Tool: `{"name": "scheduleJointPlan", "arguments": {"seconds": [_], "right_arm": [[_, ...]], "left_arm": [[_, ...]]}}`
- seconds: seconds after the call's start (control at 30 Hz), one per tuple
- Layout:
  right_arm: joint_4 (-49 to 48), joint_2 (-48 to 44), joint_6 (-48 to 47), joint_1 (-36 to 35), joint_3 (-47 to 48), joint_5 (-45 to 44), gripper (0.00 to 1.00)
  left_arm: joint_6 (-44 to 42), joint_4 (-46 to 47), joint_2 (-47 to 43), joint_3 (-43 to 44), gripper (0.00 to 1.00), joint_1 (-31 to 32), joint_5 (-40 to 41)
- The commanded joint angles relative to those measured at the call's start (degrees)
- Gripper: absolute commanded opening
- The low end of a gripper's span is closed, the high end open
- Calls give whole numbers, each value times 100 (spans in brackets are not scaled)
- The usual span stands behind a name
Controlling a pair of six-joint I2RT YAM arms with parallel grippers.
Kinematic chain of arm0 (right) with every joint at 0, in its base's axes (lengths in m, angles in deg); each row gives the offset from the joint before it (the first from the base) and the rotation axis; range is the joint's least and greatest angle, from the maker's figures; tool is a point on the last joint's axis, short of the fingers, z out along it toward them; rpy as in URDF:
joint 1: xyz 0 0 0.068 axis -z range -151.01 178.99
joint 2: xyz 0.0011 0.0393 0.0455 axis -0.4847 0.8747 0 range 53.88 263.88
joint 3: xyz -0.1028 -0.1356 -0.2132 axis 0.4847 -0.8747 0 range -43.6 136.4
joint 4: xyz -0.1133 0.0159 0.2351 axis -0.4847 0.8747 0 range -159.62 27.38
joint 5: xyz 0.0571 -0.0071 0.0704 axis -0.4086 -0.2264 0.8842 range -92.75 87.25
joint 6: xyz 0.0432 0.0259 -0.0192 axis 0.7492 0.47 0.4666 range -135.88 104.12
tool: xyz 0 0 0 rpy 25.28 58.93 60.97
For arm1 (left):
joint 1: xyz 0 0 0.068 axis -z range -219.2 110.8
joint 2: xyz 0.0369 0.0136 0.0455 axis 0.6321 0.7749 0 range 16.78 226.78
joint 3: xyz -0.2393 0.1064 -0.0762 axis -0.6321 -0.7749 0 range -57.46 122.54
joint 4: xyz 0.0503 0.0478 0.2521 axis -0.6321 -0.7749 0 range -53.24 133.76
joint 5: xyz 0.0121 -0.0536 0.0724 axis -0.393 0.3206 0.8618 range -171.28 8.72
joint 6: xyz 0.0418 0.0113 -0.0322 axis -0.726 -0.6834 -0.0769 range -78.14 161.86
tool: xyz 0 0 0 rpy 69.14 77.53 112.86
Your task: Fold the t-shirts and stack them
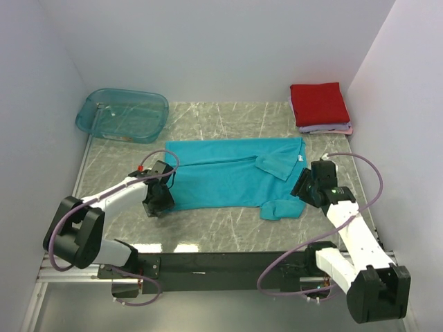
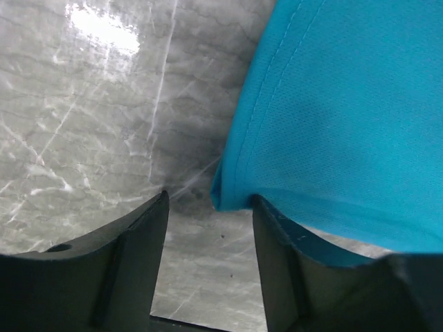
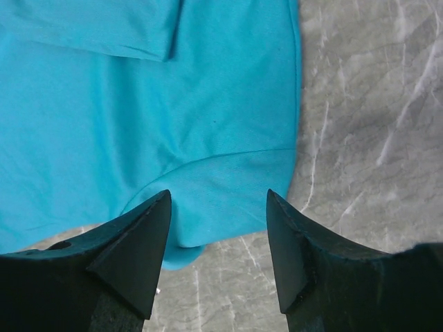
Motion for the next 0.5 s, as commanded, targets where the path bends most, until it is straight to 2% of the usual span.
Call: {"name": "scheduleJointPlan", "arguments": {"seconds": [0.0, 0.13, 0.27, 0.43, 0.47], "right_arm": [[50, 213, -47, 99, 39, -108, 64], [296, 556, -12, 117, 118, -248, 66], [463, 731, 14, 293, 171, -310, 66], [394, 1100, 6, 416, 145, -56, 58], [289, 1145, 23, 616, 119, 58, 57]], "left_arm": [[-138, 162, 152, 205, 56, 25, -180], [-217, 198, 214, 213, 49, 8, -215], [-305, 285, 284, 187, 36, -18, -285], [-437, 444, 293, 99, 22, -106, -434], [-489, 461, 284, 82, 16, -133, -478]]}}
